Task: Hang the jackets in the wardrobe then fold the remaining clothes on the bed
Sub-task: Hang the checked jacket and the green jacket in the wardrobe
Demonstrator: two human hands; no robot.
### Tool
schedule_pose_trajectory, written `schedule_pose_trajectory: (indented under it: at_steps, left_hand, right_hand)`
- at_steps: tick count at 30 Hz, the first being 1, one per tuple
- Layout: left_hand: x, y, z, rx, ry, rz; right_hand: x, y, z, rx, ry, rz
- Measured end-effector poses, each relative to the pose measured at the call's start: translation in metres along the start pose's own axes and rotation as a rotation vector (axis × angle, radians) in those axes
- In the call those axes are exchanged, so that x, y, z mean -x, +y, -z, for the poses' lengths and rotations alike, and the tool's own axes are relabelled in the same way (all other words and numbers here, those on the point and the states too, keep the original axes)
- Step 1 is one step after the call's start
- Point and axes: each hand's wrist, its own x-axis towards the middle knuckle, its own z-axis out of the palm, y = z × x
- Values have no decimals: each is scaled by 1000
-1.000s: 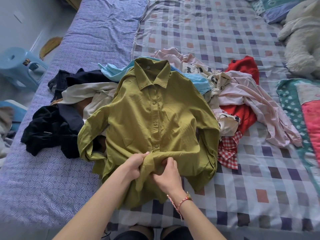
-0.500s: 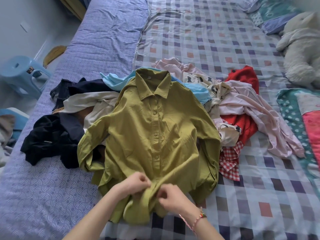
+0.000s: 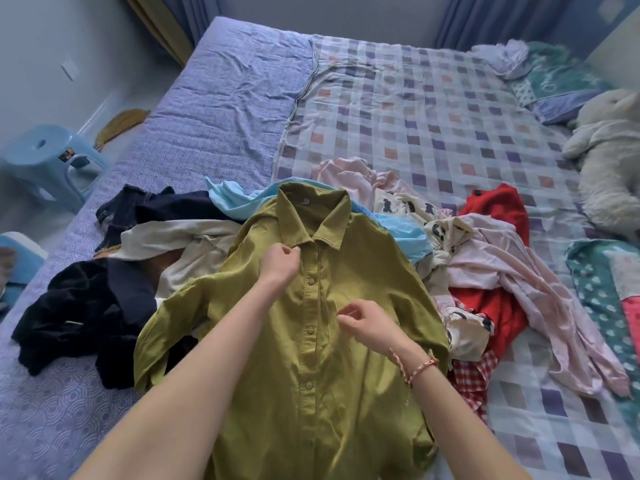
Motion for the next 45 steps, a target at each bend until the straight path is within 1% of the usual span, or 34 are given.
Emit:
schedule_pose_trajectory:
  at_steps: [4, 6, 8, 10, 12, 13, 15, 17, 19, 21, 24, 27, 29, 31, 32, 34, 35, 36, 38, 40, 42, 45]
  left_hand:
    - [-45, 30, 4, -129, 147, -16]
    - [-84, 42, -1, -184, 201, -8]
    - [-98, 46, -2, -252, 221, 17]
    - [-123, 47, -11, -312, 233, 42]
    - [-138, 47, -17, -359, 241, 66]
    - [-150, 47, -22, -364, 243, 82]
    - [-160, 47, -19, -300, 265, 114]
    - [-159, 46, -15, -215, 294, 99]
    - [-145, 47, -5, -111, 308, -15]
    - [-123, 51, 6, 20, 284, -163]
    - [-74, 63, 27, 121, 198, -338]
    - [-14, 79, 47, 114, 98, -504]
    - [26, 89, 55, 87, 83, -622]
    - [56, 97, 60, 79, 76, -700]
    - [87, 107, 63, 74, 69, -752]
    - [128, 121, 66, 57, 58, -819]
    - [146, 127, 69, 46, 62, -864]
    - [172, 141, 73, 34, 63, -920]
    - [196, 155, 79, -1, 46, -957]
    - [222, 173, 81, -77, 4, -1006]
    - [238, 187, 77, -182, -63, -999]
    - [249, 200, 61, -407, -283, -887]
  right_hand:
    - [-47, -15, 28, -4, 69, 16]
    - [-88, -20, 45, -21, 128, 17]
    - [-110, -29, 55, -27, 230, 35]
    - [-148, -32, 63, -3, 379, 47]
    - [-176, -38, 68, 95, 490, 74]
    - [-193, -38, 72, 146, 501, 64]
    - [-209, -42, 76, 241, 431, 17]
    - [-217, -41, 77, 262, 302, -57]
    - [-215, -37, 77, 175, 228, -101]
    - [-206, -33, 78, 85, 214, -123]
    - [-169, -34, 80, 24, 170, -107]
    - [-118, -46, 89, -89, 141, -36]
    - [-84, -54, 97, -171, 94, 59]
    - [-61, -61, 101, -78, 34, 144]
    - [-32, -61, 105, -17, 54, 189]
    - [-3, -57, 106, 39, 67, 214]
    - [12, -52, 107, 36, 97, 220]
    - [41, -48, 117, 19, 167, 231]
    - [77, -37, 131, -186, 288, 209]
    - [133, -21, 154, -379, 466, 213]
    - [186, -3, 170, -497, 601, 210]
    - [267, 14, 173, -556, 766, 237]
